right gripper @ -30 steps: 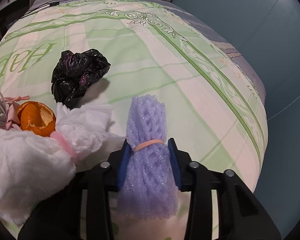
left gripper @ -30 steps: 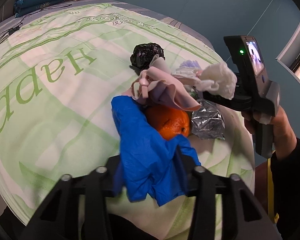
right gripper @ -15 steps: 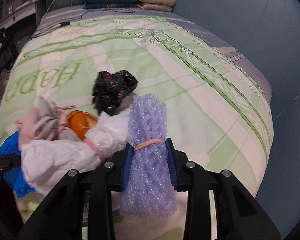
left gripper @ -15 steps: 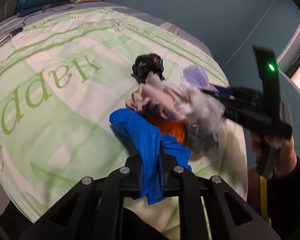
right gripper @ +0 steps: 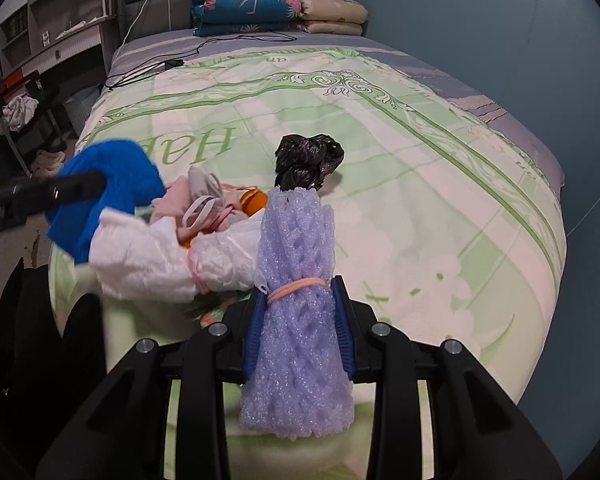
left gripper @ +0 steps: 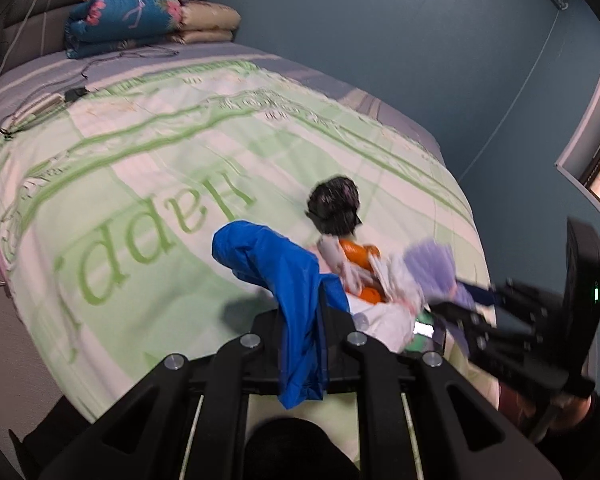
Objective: Collect trash
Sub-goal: 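Carry the blue bag and purple net over the yellow-rimmed bin with both tools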
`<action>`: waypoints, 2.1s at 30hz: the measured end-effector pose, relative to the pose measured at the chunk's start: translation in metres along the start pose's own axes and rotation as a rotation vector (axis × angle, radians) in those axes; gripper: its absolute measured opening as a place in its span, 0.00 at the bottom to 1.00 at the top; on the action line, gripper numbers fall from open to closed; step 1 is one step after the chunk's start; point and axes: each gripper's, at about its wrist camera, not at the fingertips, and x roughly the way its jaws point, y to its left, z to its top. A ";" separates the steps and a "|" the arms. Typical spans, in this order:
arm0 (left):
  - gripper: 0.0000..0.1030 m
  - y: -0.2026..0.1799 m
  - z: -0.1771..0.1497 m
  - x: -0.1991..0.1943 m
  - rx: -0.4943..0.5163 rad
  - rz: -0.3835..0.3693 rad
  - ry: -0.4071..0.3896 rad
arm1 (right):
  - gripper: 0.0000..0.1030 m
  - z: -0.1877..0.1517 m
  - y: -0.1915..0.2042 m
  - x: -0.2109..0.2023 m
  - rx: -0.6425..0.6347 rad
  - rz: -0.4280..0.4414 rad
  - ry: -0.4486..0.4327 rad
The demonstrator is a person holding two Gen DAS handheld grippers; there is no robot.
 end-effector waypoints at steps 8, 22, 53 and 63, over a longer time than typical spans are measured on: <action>0.09 0.005 0.008 -0.031 -0.001 0.025 -0.073 | 0.28 -0.024 0.008 -0.023 0.023 0.063 0.007; 0.10 -0.019 0.010 -0.074 0.044 0.016 -0.143 | 0.28 -0.071 0.003 -0.073 0.095 0.088 -0.010; 0.10 -0.078 0.012 -0.109 0.129 -0.081 -0.175 | 0.28 -0.032 -0.042 -0.199 0.146 -0.016 -0.354; 0.10 -0.079 0.009 -0.116 0.131 -0.117 -0.186 | 0.28 -0.010 -0.043 -0.234 0.126 -0.068 -0.444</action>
